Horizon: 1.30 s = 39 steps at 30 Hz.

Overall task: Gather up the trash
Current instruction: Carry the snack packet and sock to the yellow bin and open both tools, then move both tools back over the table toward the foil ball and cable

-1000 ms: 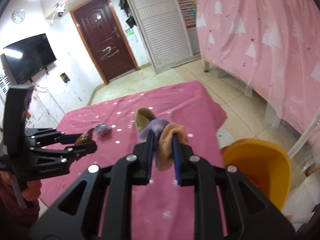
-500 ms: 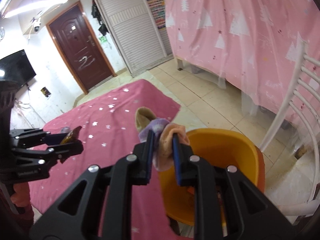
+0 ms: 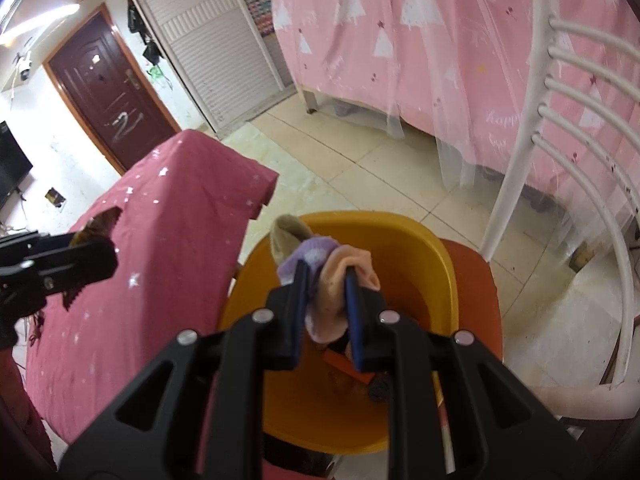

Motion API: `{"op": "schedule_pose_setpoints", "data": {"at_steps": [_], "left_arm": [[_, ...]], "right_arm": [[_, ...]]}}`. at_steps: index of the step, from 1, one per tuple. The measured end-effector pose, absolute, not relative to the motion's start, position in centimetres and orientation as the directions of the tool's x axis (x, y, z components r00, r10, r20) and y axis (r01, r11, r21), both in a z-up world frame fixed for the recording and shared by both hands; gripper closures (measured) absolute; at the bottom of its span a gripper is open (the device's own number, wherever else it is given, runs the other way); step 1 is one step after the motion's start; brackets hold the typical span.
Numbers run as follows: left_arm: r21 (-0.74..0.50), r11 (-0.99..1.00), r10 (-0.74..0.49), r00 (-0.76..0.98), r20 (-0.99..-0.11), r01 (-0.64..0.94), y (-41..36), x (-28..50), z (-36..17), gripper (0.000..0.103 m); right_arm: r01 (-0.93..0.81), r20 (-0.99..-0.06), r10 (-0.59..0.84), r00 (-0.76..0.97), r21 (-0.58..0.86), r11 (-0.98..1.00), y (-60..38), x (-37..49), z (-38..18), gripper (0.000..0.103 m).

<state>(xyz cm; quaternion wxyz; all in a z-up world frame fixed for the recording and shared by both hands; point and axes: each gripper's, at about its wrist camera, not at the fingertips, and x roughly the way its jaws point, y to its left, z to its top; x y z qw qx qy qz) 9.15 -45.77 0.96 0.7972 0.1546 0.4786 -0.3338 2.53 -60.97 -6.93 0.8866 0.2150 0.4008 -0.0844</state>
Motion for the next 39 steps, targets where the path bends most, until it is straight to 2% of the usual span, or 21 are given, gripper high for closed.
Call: {"op": "schedule_pose_setpoints", "data": {"at_steps": [1,3,6,19,31,36,39], "left_arm": [[-0.076,0.731,-0.385,0.318,-0.867,0.678,-46.3,9.1,0.8,0.067],[-0.077,0.735,-0.381,0.317,-0.869,0.674,-46.6,9.2,0.6,0.062],[-0.075,0.729,-0.379,0.311,-0.872,0.680,-47.1,9.2,0.4,0.053],[-0.108,0.735,-0.413,0.316,-0.854,0.669,-45.4,9.1,1.4,0.049],[-0.166,0.785,-0.456,0.376,-0.807,0.596,-37.7,9.6,3.5,0.044],[-0.164,0.827,-0.440,0.436,-0.785,0.538,-33.4,9.9,4.2,0.034],[-0.155,0.845,-0.422,0.459,-0.782,0.513,-30.8,10.2,4.5,0.031]], "right_arm": [[0.326,-0.750,0.023,0.661,0.314,0.892,-61.1,2.5,-7.2,0.086],[0.333,-0.753,0.019,0.658,0.313,0.889,-61.4,2.4,-7.4,0.078],[0.341,-0.750,0.014,0.661,0.317,0.885,-61.6,2.3,-7.3,0.071],[0.322,-0.732,0.009,0.681,0.310,0.895,-60.9,2.0,-5.9,0.070],[0.220,-0.686,0.029,0.727,0.274,0.936,-55.3,3.4,-2.2,0.070],[0.162,-0.685,0.063,0.726,0.259,0.952,-52.1,5.1,-1.5,0.070],[0.130,-0.690,0.077,0.720,0.243,0.961,-50.3,6.2,-0.9,0.070]]}}
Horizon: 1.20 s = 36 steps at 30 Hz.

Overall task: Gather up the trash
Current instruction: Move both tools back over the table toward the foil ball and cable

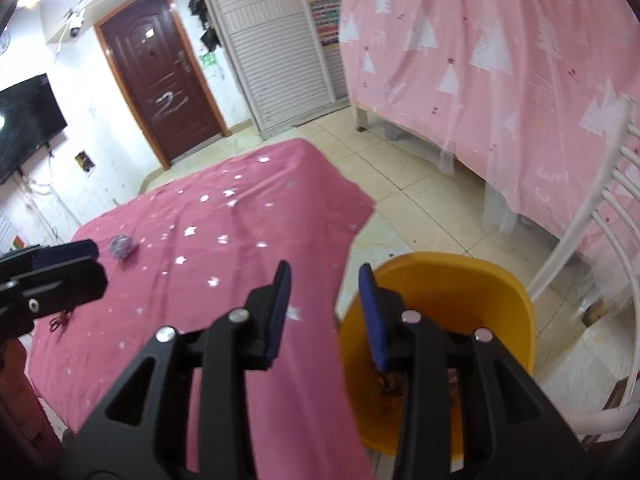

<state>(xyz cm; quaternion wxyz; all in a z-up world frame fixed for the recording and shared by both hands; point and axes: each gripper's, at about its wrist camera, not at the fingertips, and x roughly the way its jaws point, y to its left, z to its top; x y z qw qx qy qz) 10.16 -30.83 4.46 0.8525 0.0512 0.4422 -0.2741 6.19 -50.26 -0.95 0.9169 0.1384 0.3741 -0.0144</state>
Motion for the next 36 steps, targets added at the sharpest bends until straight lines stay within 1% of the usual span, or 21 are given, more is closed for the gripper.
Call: {"op": "schedule_pose_setpoints", "data": {"at_steps": [2,3,4,13,14,15,17,26,36], "left_arm": [[-0.148,0.859,-0.406,0.474,-0.781,0.491,-29.2,10.4,4.5,0.031],[-0.147,0.864,-0.400,0.479,-0.782,0.482,-28.5,10.6,4.5,0.031],[-0.142,0.869,-0.391,0.484,-0.783,0.474,-27.8,10.7,4.5,0.031],[-0.107,0.911,-0.320,0.520,-0.792,0.397,-20.4,11.9,4.5,0.030],[-0.101,0.915,-0.312,0.524,-0.792,0.391,-19.7,12.0,4.6,0.030],[-0.095,0.919,-0.303,0.530,-0.792,0.383,-19.0,12.0,4.6,0.031],[-0.085,0.927,-0.286,0.538,-0.793,0.366,-17.5,12.1,4.7,0.030],[-0.082,0.947,-0.249,0.551,-0.796,0.310,-11.6,12.3,4.4,0.031],[-0.095,0.959,-0.228,0.527,-0.819,0.267,-7.5,12.8,1.9,0.031]], "right_arm": [[0.113,-0.694,0.086,0.715,0.236,0.965,-49.4,6.8,-0.7,0.068],[0.104,-0.696,0.090,0.712,0.231,0.967,-48.9,7.1,-0.6,0.063],[0.094,-0.697,0.095,0.711,0.229,0.969,-48.4,7.4,-0.5,0.061],[-0.005,-0.707,0.139,0.694,0.189,0.982,-43.0,9.6,0.6,0.060],[-0.022,-0.709,0.153,0.688,0.190,0.982,-42.3,9.8,0.6,0.058],[-0.041,-0.712,0.168,0.682,0.192,0.981,-41.5,10.1,0.7,0.054],[-0.062,-0.715,0.174,0.677,0.181,0.982,-40.4,10.4,0.8,0.052],[-0.159,-0.734,0.212,0.645,0.143,0.977,-34.7,12.6,1.1,0.052],[-0.225,-0.758,0.250,0.603,0.139,0.964,-30.6,14.7,0.6,0.051]]}}
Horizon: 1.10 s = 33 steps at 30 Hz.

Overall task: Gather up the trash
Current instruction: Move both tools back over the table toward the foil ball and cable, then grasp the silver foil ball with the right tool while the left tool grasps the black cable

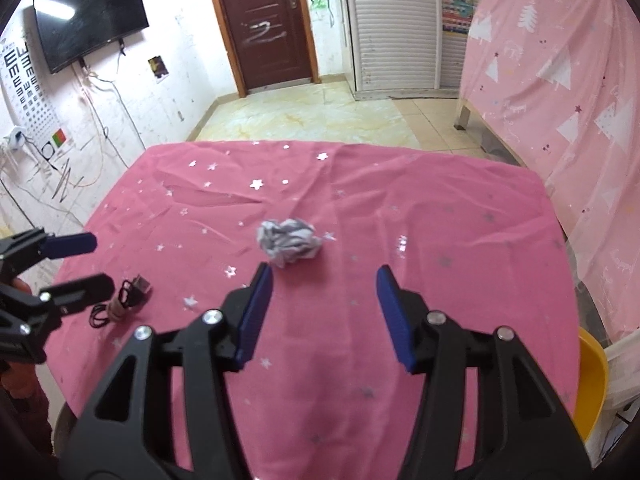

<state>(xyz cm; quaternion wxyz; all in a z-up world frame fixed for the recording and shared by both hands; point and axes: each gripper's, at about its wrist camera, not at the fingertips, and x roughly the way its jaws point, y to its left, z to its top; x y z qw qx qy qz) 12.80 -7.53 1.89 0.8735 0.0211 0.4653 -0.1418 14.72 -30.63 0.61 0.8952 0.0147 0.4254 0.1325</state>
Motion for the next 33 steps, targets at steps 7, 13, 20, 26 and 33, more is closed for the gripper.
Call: {"op": "schedule_pose_setpoints", "data": {"at_steps": [7,13,20,26,33], "left_arm": [[-0.118,0.957,-0.244,0.512,-0.824,0.265,-6.3,13.1,0.7,0.031],[-0.118,0.957,-0.242,0.508,-0.827,0.264,-5.6,13.3,-0.4,0.031],[-0.119,0.952,-0.252,0.498,-0.830,0.284,-5.6,13.0,-1.3,0.032],[-0.078,0.951,-0.227,0.508,-0.831,0.298,-6.2,12.3,-1.8,0.048],[-0.029,0.953,-0.188,0.513,-0.838,0.302,-6.8,11.8,-2.5,0.064]], "right_arm": [[-0.248,-0.773,0.256,0.580,0.131,0.960,-29.0,15.9,-0.1,0.051],[-0.263,-0.781,0.265,0.565,0.134,0.955,-27.9,16.8,-0.6,0.051],[-0.272,-0.791,0.264,0.552,0.129,0.954,-26.6,17.8,-1.1,0.051],[-0.273,-0.795,0.253,0.552,0.114,0.955,-26.0,18.3,-1.2,0.051],[-0.244,-0.790,0.218,0.573,0.090,0.966,-25.8,18.9,-1.3,0.056]]}}
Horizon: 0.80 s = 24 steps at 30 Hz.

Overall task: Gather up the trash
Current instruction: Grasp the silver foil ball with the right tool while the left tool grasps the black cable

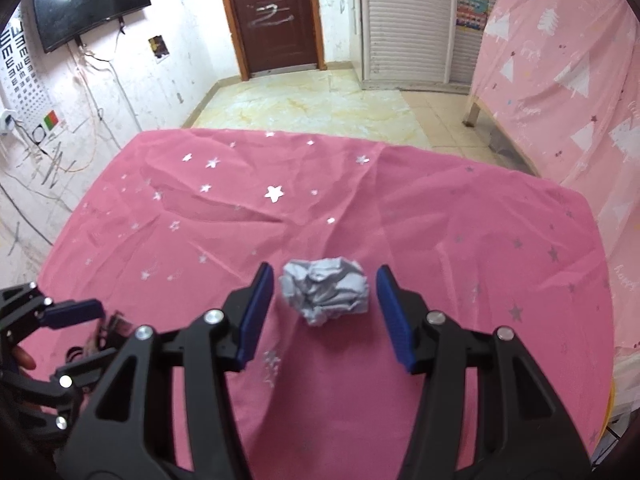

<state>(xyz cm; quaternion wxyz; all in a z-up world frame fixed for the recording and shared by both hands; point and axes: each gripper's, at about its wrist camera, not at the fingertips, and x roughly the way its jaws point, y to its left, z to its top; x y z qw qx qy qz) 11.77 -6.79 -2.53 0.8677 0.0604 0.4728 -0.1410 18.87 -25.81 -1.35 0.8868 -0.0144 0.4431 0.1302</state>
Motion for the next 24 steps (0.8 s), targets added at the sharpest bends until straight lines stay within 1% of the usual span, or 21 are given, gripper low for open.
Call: {"op": "schedule_pose_setpoints", "data": {"at_steps": [2,7,9,12,15,24], "left_arm": [[-0.001,0.953,-0.166,0.521,-0.838,0.302,-7.2,11.6,-2.7,0.068],[0.022,0.953,-0.148,0.531,-0.834,0.301,-7.6,11.2,-2.8,0.070],[0.033,0.954,-0.140,0.538,-0.832,0.299,-7.9,11.0,-2.7,0.075],[0.047,0.951,-0.133,0.544,-0.828,0.305,-8.3,10.6,-2.6,0.084],[0.065,0.948,-0.126,0.554,-0.823,0.312,-8.6,10.3,-2.6,0.086],[0.039,0.948,-0.156,0.570,-0.807,0.316,-9.2,10.0,-1.0,0.086]], "right_arm": [[-0.247,-0.792,0.217,0.570,0.087,0.965,-25.9,18.9,-1.5,0.060],[-0.245,-0.792,0.197,0.577,0.061,0.967,-25.6,18.8,-1.6,0.063],[-0.246,-0.791,0.187,0.582,0.049,0.968,-25.3,18.7,-1.6,0.067],[-0.249,-0.789,0.166,0.592,0.018,0.968,-25.0,18.6,-1.7,0.068],[-0.243,-0.784,0.158,0.600,0.010,0.970,-25.0,18.4,-1.6,0.069],[-0.211,-0.747,0.176,0.641,0.048,0.976,-27.4,17.1,0.2,0.069]]}}
